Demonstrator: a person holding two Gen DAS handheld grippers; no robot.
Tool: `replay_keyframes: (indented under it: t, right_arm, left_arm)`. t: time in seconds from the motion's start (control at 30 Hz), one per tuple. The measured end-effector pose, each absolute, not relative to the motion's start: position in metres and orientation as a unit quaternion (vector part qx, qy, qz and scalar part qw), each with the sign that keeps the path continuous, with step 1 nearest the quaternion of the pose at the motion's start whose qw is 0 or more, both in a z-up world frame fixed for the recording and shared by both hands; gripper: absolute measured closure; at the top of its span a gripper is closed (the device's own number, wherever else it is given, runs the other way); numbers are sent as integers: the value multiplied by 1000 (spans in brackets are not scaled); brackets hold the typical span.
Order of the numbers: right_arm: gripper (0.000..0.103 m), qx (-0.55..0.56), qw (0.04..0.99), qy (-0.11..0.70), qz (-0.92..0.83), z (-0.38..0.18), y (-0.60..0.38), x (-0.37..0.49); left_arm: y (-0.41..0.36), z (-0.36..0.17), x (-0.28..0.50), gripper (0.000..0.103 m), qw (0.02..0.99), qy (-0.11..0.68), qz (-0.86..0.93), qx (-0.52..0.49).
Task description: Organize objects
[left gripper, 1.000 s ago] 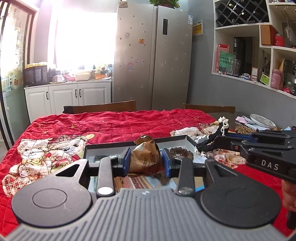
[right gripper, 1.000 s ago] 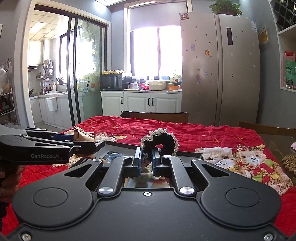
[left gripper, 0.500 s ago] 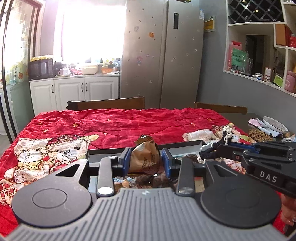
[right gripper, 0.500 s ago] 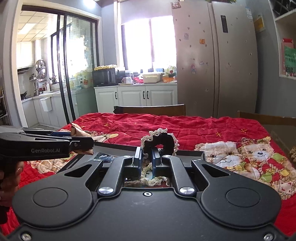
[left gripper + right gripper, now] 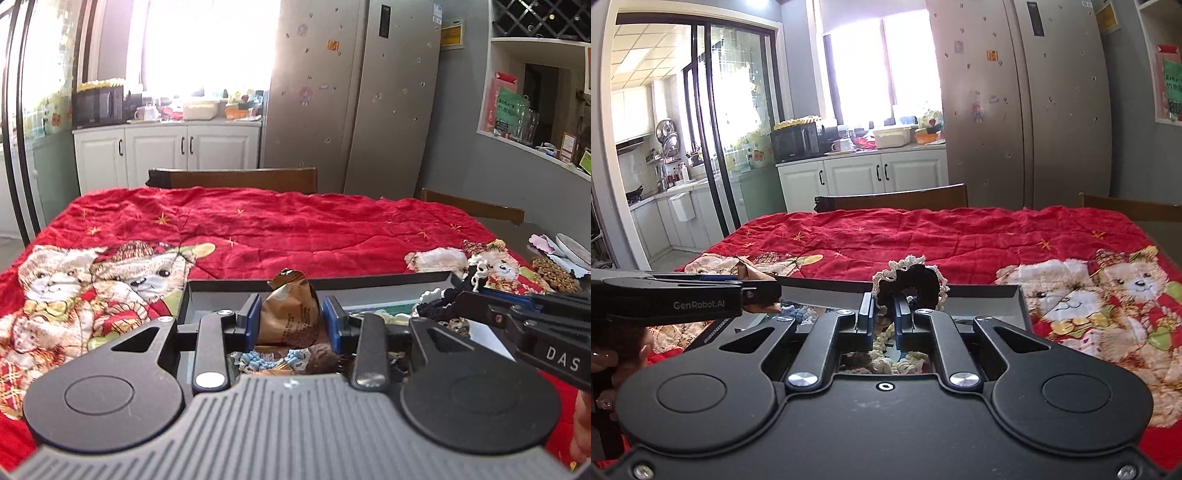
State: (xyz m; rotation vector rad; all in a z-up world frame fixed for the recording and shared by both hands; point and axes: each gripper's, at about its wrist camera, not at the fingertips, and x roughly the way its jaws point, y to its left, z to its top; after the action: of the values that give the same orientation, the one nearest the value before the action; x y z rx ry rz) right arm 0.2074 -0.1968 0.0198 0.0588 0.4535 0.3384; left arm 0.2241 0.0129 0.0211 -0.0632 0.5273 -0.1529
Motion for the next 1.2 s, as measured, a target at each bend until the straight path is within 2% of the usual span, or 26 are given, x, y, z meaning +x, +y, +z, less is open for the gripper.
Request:
replay_keyframes:
  t: [0.43, 1.2]
  right_arm:
    - [93, 39, 956, 240, 164, -8, -195, 229]
    - [93, 42, 951, 258, 167, -24, -193, 242]
  left_arm:
    - [15, 4, 240, 63, 961, 266, -68, -31]
    - [16, -11, 254, 63, 956, 285, -65, -22]
